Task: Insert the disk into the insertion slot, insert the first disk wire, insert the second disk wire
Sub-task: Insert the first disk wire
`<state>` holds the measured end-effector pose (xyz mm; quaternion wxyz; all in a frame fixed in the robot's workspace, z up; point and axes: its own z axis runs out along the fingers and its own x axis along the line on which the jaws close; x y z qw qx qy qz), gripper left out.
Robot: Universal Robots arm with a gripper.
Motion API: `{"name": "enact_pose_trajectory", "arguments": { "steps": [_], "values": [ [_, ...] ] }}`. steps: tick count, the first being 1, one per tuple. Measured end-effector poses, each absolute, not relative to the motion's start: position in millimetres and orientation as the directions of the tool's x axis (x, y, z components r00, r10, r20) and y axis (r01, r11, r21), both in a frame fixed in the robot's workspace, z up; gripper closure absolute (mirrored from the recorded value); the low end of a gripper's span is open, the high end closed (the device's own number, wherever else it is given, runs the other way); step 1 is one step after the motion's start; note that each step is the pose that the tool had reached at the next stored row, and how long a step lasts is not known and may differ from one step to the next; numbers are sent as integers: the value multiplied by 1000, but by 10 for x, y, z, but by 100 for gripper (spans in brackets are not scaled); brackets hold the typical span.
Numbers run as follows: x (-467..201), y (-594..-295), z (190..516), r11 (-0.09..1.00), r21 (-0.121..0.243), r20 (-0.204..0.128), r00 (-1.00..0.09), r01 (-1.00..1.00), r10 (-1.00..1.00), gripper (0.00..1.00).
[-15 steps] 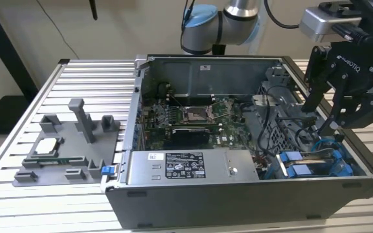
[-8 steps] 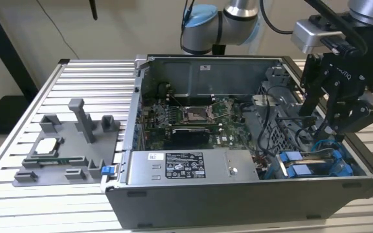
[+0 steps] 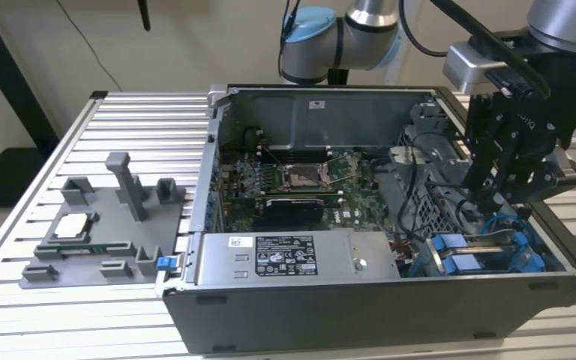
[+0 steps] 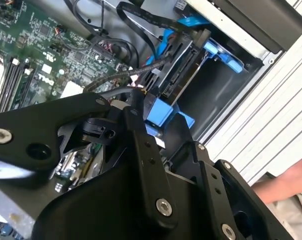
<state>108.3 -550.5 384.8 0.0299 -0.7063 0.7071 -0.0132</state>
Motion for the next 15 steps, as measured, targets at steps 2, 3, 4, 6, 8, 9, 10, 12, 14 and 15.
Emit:
{"name": "enact_pose_trajectory", "arguments": {
  "steps": [2, 3, 4, 6, 8, 9, 10, 12, 14, 15],
  "values": [
    [1083, -5505, 3840, 2, -67, -28, 0, -998, -1000, 0],
    [1083, -5505, 3837, 2, -69, -28, 0, -998, -1000, 0],
    [1083, -5505, 3834, 2, -71, -29, 0, -998, -1000, 0],
    [1082, -5505, 3831, 2, -72, -29, 0, -997, -1000, 0],
    [1082, -5505, 3831, 1, -72, -29, 1, -997, -1000, 0],
    [1083, -5505, 3830, 1, -72, -29, 1, -997, -1000, 0],
    [1082, -5505, 3830, 1, -72, -29, 1, -997, -1000, 100],
    [1083, -5505, 3829, 1, -72, -29, 1, -997, -1000, 100],
    [1082, -5505, 3829, 1, -72, -29, 1, -997, -1000, 100],
    [1082, -5505, 3828, 1, -72, -29, 1, -997, -1000, 100]
  ]
}}
